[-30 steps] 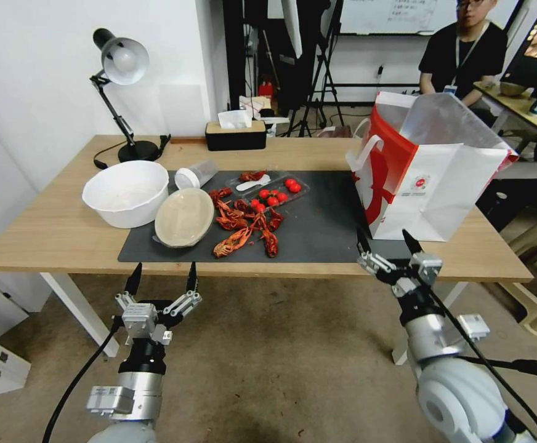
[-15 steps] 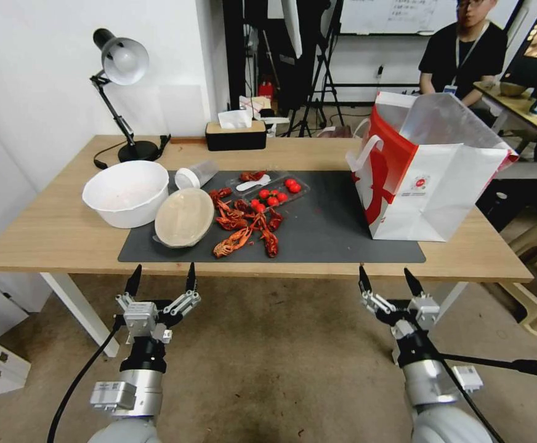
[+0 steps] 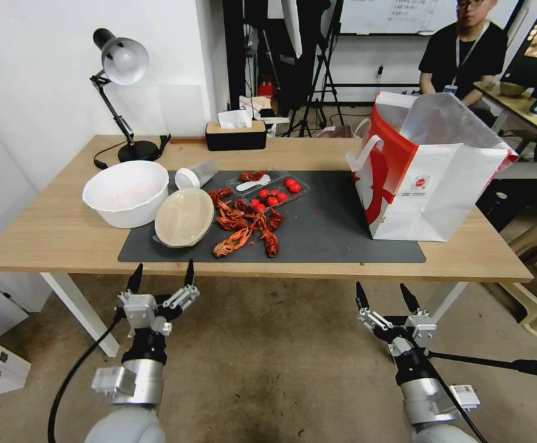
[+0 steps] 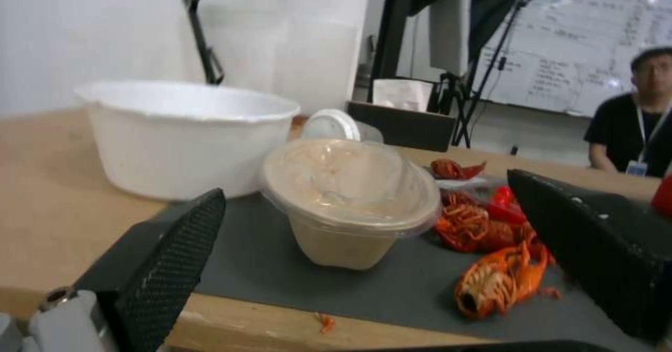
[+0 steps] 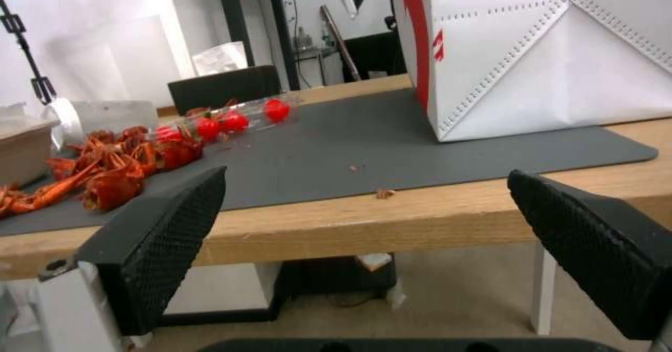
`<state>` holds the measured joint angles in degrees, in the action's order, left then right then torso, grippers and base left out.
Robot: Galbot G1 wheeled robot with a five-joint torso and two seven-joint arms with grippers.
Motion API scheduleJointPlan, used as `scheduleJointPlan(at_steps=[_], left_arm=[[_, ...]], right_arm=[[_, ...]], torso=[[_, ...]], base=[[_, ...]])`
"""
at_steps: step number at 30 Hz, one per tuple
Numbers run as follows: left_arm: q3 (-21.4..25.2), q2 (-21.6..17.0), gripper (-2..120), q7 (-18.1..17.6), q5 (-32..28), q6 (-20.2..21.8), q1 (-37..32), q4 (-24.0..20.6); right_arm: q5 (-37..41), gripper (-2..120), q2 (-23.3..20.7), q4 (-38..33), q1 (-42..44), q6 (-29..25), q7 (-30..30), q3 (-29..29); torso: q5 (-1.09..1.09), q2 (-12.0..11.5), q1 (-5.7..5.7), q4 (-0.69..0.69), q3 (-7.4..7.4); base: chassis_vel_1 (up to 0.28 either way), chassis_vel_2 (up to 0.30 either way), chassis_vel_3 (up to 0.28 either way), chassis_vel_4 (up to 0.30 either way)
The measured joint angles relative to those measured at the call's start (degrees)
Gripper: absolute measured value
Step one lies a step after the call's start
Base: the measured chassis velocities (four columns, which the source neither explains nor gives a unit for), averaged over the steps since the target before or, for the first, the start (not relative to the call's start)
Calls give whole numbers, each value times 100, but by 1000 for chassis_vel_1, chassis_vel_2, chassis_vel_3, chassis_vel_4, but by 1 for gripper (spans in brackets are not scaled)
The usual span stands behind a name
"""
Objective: Pick up the trash from the table and place it into the takeout bag.
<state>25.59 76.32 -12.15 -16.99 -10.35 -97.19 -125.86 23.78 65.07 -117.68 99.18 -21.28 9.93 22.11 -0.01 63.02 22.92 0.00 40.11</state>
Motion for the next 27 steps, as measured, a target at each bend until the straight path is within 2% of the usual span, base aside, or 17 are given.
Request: scheduleJointPlan(at_steps=[1, 2, 3, 4, 5, 6, 8, 10, 11, 13, 14, 17, 18, 21, 27], left_arm=[[-18, -103, 100, -150, -464, 138, 132, -27], [-18, -103, 100, -150, -464, 138, 132, -27], [-48, -172, 100, -312, -837, 270, 229, -71], [-90, -269, 100, -527, -1494, 452, 387, -154], [-110, -305, 100, -609, -1794, 525, 475, -191], [-110, -305, 100, -609, -1794, 525, 475, -191], [-185, -380, 100, -807, -2554, 628, 743, -263], [-204, -397, 100, -1086, -3266, 921, 1041, -381], [-204, -397, 100, -1086, -3266, 921, 1041, -381], [-179, -393, 100, -1432, -4022, 1301, 1346, -470], [-179, -393, 100, -1432, -4022, 1301, 1346, -470], [-85, -376, 100, -1800, -4661, 1676, 1588, -473], [-85, -376, 100, -1800, -4661, 1676, 1588, -473], [106, -343, 100, -2120, -5308, 1906, 1690, -396], [151, -322, 100, -2330, -5510, 2142, 1860, -316]], right_arm=[[-2, 100, -6, 2, -2, 7, 2, -7], [-2, 100, -6, 2, -2, 7, 2, -7], [-8, 100, -11, 7, -3, 8, 5, -7], [-18, 100, -18, 12, 2, 8, 13, 5], [-34, 100, -20, 13, 5, 8, 32, 14], [-34, 100, -20, 13, 5, 8, 32, 14], [-81, 100, -16, 19, 1, 15, 83, 30], [-115, 100, 0, 23, -5, 22, 89, 44], [-115, 100, 0, 23, -5, 22, 89, 44], [-130, 100, 7, 23, -5, 35, 90, 48], [-130, 100, 7, 23, -5, 35, 90, 48], [-131, 100, -3, 22, -11, 57, 89, 62], [-131, 100, -3, 22, -11, 57, 89, 62], [-123, 100, -45, 21, -75, 86, 89, 28], [-121, 100, -48, 21, -81, 89, 89, 24]], torso=[[0, 0, 0, -1, 0], [0, 0, 0, -1, 0], [0, 0, 0, 0, 0], [0, 0, 0, -1, 0], [0, 0, 0, 0, 0], [0, 0, 0, 0, 0], [0, 0, 0, 0, 0], [0, 0, 0, -1, 0], [0, 0, 0, -1, 0], [0, 0, 0, -1, 0], [0, 0, 0, -1, 0], [0, 0, 0, -1, 0], [0, 0, 0, -1, 0], [1, 0, 0, 2, 0], [1, 0, 0, 0, 0]], base=[[0, 0, 0, 0], [0, 0, 0, 0], [0, 0, 0, 0], [0, 0, 0, 0], [0, 0, 0, 0], [0, 0, 0, 0], [0, 0, 0, 0], [0, 0, 0, 0], [0, 0, 0, 0], [0, 0, 0, 0], [0, 0, 0, 0], [0, 0, 0, 0], [0, 0, 0, 0], [0, 0, 0, 0], [0, 0, 0, 0]])
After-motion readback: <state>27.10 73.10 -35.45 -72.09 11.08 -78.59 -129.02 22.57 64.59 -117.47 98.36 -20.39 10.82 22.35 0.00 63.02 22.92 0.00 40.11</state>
